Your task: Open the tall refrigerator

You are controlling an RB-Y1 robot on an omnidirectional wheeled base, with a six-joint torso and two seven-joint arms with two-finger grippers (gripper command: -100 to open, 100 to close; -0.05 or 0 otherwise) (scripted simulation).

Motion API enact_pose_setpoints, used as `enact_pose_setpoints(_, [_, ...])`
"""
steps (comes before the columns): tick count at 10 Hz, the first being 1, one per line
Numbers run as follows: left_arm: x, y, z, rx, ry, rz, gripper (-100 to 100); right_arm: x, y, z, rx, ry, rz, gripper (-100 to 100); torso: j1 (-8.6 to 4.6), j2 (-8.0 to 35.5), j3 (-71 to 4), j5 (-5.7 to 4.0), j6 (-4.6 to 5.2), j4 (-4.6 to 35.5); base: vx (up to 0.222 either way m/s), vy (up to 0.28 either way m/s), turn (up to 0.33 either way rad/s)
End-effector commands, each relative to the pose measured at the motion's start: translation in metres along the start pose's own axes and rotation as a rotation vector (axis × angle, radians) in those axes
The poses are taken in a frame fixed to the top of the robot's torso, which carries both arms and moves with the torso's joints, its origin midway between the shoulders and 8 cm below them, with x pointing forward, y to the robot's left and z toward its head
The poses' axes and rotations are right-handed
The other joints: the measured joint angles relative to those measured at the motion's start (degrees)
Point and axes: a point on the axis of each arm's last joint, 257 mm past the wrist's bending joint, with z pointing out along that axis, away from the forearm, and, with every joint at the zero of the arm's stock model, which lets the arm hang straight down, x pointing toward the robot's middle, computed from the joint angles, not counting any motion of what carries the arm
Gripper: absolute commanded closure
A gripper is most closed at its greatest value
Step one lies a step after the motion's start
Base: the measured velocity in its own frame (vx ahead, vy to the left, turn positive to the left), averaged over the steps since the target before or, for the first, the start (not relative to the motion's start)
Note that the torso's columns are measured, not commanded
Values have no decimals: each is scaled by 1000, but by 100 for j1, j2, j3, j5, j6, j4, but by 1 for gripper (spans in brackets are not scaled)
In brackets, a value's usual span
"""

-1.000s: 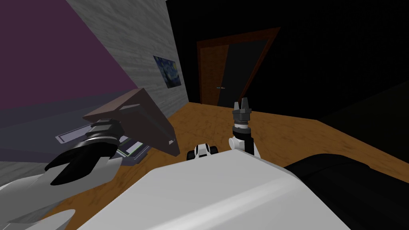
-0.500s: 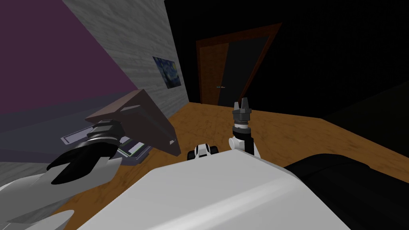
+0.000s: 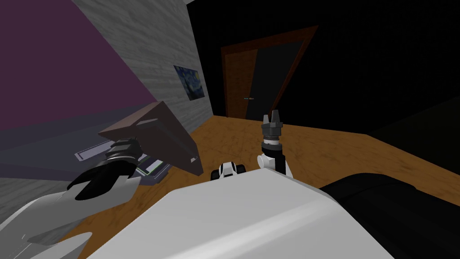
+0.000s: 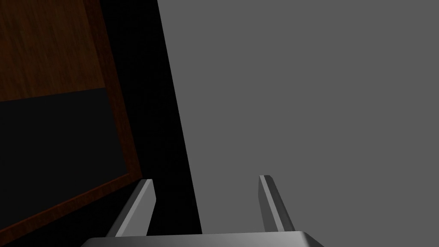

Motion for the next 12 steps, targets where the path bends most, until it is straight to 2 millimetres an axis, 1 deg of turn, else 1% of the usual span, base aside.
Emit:
enact_pose_setpoints(1, [-11, -8, 3, 22, -27, 5, -100, 0, 0, 0, 0, 0, 0, 0, -23, -25, -22, -24, 10, 5, 90, -80, -9])
enact_pose_setpoints(2, [-15, -10, 3, 25, -38, 8, -100, 0, 0, 0, 0, 0, 0, 0, -35, -45, -38, -34, 22, 0, 100, -96, -6])
enact_pose_setpoints(3, [-20, -6, 6, 15, -53, 13, -100, 0, 0, 0, 0, 0, 0, 0, -28, -64, -50, -27, 32, -10, 99, -95, 9])
enact_pose_setpoints(4, [-26, -10, 4, 21, -69, 19, -100, 0, 0, 0, 0, 0, 0, 0, -3, -73, -56, -16, 33, -16, 109, -87, 12])
enact_pose_setpoints(5, [-28, -21, -1, 42, -76, 22, -100, 0, 0, 0, 0, 0, 0, 0, 24, -80, -63, -12, 34, -14, 95, -86, -7])
enact_pose_setpoints(7, [-27, -34, -8, 70, -73, 21, -100, 0, 0, 0, 0, 0, 0, 0, 29, -63, -53, -12, 37, -9, 43, -50, -10])
enact_pose_setpoints(8, [-24, -49, -16, 103, -66, 19, -100, 0, 0, 0, 0, 0, 0, 0, 24, -42, -43, -27, 32, 6, 15, -12, -4])
enact_pose_setpoints(10, [-24, -49, -16, 103, -66, 19, -100, 0, 0, 0, 0, 0, 0, 0, -11, -20, -34, -54, 26, 25, 6, -8, -13])
enact_pose_setpoints(12, [-24, -49, -16, 103, -66, 19, -100, 0, 0, 0, 0, 0, 0, 0, -20, -28, -44, -68, 27, 30, -1, 4, 3])
